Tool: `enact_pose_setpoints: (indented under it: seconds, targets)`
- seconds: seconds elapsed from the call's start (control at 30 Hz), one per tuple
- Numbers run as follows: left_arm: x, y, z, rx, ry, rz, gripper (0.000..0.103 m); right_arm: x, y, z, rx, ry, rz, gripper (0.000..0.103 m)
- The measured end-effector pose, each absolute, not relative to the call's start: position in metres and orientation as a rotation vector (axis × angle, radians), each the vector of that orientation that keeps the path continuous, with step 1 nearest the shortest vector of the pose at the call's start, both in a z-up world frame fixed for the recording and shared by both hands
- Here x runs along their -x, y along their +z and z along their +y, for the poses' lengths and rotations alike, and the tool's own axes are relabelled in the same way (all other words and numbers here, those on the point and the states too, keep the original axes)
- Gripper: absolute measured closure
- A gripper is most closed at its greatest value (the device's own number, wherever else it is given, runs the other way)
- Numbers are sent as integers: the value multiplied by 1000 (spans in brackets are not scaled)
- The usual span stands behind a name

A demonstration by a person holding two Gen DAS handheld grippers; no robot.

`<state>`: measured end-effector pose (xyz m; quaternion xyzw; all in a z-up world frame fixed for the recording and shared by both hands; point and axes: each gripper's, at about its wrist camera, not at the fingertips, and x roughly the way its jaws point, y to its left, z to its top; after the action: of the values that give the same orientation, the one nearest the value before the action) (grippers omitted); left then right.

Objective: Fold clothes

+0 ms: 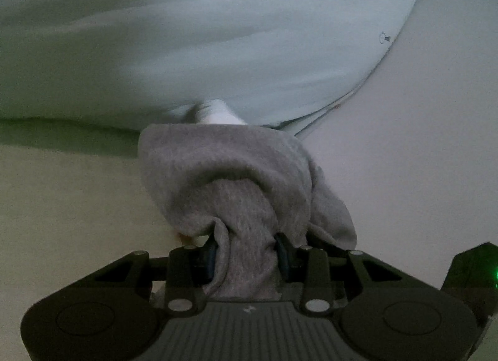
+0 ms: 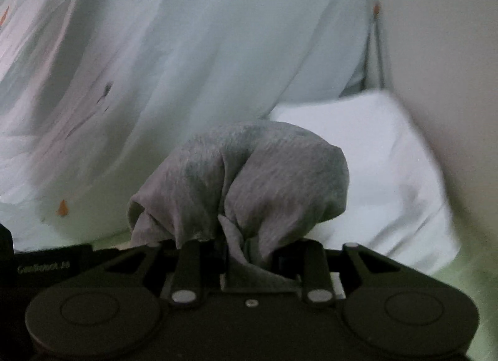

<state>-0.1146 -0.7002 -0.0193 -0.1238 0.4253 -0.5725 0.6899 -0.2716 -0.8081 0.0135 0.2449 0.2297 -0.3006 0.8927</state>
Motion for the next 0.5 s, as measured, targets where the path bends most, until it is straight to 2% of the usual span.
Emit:
enact_pose_setpoints:
  seconds: [0.3, 0.37, 0.43, 0.5]
  targets:
    - [117, -1, -820, 237, -1301, 855, 62, 262, 21, -913, -308, -694, 443, 74]
    - [109, -7, -835, 183, -1206, 834, 52, 259, 22, -936, -263, -709, 436, 65]
    - [104, -16, -839, 138, -1132, 836, 45, 257, 22, -958, -220, -726, 431, 37]
    - [99, -27, -838, 96, -1064, 846, 44, 247, 8, -969, -199, -766, 466, 30]
